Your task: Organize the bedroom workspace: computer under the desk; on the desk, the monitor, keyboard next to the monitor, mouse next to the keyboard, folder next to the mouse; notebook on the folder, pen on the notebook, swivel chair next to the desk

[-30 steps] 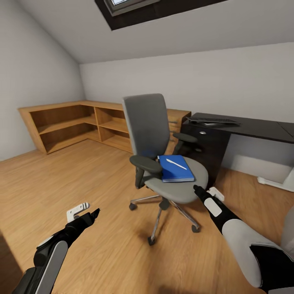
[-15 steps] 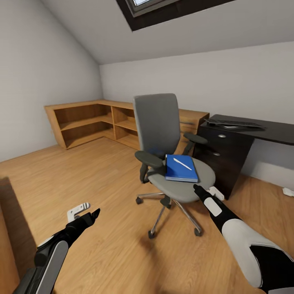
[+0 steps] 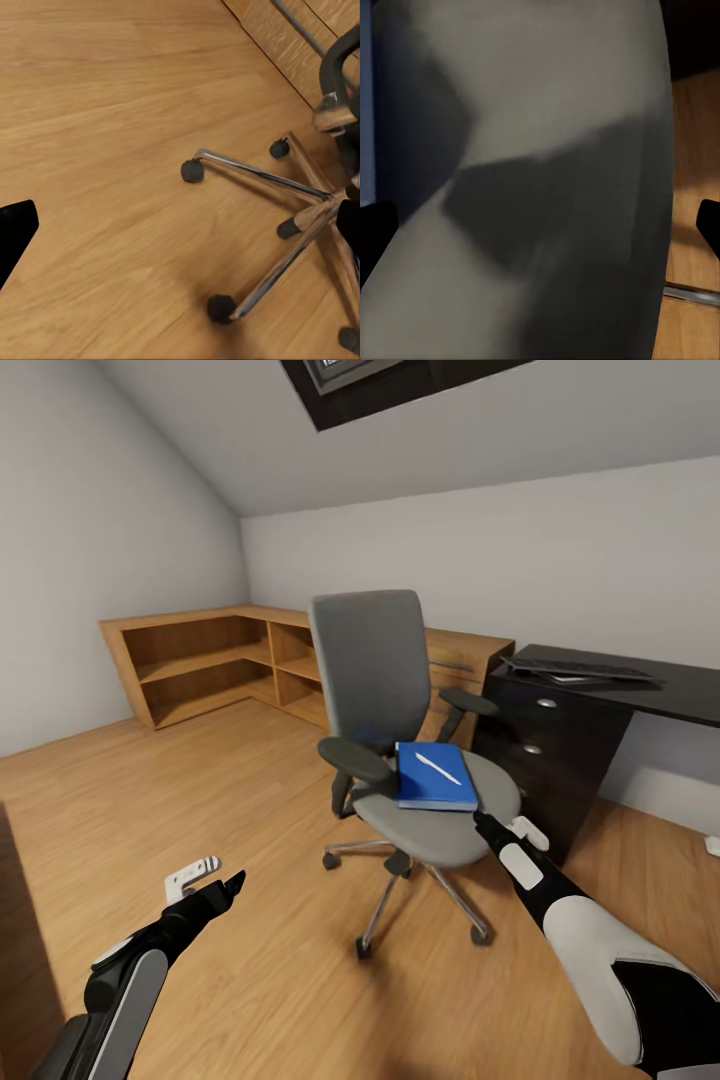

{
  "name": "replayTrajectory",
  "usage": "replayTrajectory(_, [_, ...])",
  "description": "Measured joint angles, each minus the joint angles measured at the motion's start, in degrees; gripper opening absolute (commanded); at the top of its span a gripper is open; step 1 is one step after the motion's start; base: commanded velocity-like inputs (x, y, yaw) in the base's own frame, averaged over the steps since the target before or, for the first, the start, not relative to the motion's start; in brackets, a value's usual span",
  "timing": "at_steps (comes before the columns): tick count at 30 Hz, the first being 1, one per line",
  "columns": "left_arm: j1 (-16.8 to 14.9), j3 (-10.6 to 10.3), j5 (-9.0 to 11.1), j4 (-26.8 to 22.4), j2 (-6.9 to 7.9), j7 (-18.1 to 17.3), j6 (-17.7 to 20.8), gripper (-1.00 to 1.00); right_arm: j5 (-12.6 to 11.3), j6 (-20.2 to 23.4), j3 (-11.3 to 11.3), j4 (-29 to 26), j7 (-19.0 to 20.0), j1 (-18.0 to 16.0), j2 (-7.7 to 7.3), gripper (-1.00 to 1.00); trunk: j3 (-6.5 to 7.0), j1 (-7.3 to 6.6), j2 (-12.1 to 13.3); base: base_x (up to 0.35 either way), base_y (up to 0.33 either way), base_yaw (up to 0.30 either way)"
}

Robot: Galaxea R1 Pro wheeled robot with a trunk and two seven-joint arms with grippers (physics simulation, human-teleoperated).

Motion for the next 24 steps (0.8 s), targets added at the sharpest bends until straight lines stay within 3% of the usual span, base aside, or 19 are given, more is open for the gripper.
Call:
replayTrajectory(7, [0.0,0.01,0.05,-0.02,0.03,0.01,0.05,1.0,0.3,-0.02,-0.18,-0.15,-0.11,0.0,0.0,1.0,0.0,0.0,0.0,0.288,-0.043,0.0])
replayTrajectory(13, [0.0,0.01,0.08,-0.02,0.03,0.01,0.05,1.0,0.16,-0.03,-0.1,-0.14,-0.02,0.01,0.04,1.0,0.0,0.03,0.0,0.06,-0.003,0.0])
replayTrajectory(24, [0.0,0.02,0.09,-0.01,0.03,0.0,0.05,1.0,0.05,0.0,-0.05,1.09,0.05,0.0,0.0,1.0,0.0,0.07,0.01,-0.235,-0.006,0.002])
